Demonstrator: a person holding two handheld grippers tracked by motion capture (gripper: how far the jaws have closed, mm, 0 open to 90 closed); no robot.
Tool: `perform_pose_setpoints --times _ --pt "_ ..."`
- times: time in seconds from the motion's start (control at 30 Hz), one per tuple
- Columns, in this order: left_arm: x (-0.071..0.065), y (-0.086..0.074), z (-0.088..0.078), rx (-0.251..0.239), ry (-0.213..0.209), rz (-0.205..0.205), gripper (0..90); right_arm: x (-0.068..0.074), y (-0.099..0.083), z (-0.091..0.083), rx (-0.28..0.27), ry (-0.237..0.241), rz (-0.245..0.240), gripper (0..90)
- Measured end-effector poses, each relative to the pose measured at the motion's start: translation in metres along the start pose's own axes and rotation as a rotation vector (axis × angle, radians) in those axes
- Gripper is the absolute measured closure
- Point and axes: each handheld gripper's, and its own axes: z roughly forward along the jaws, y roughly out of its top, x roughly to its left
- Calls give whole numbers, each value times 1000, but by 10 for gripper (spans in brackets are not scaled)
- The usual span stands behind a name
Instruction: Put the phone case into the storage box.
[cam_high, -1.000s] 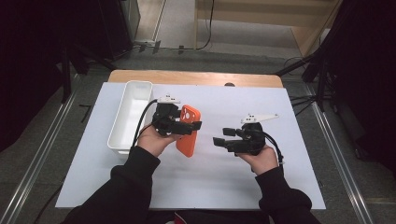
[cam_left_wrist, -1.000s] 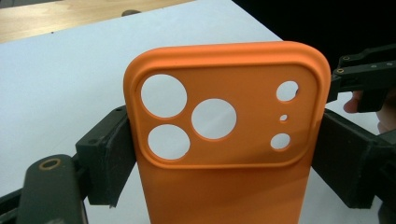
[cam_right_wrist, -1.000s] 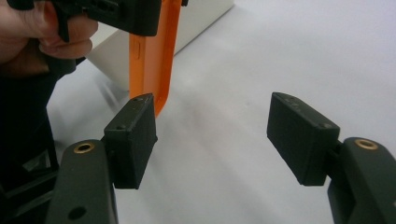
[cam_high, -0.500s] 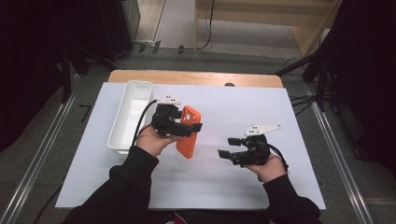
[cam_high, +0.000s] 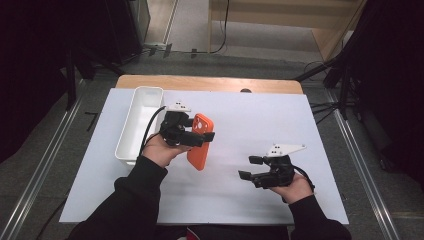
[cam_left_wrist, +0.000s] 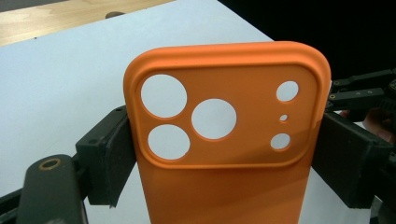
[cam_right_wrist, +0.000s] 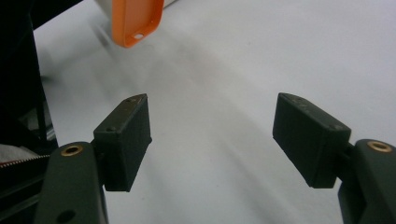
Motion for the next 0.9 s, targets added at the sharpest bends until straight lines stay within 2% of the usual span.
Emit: perform_pose_setpoints --times 0.13,0.6,0.9 --pt "2 1 -3 -2 -3 2 153 0 -6 -3 -5 -7 -35 269" --pt "7 4 -15 1 -7 3 153 -6 -20 -12 6 -9 -16 268" --pt "11 8 -26 -7 6 5 153 -9 -25 -14 5 -7 -6 268"
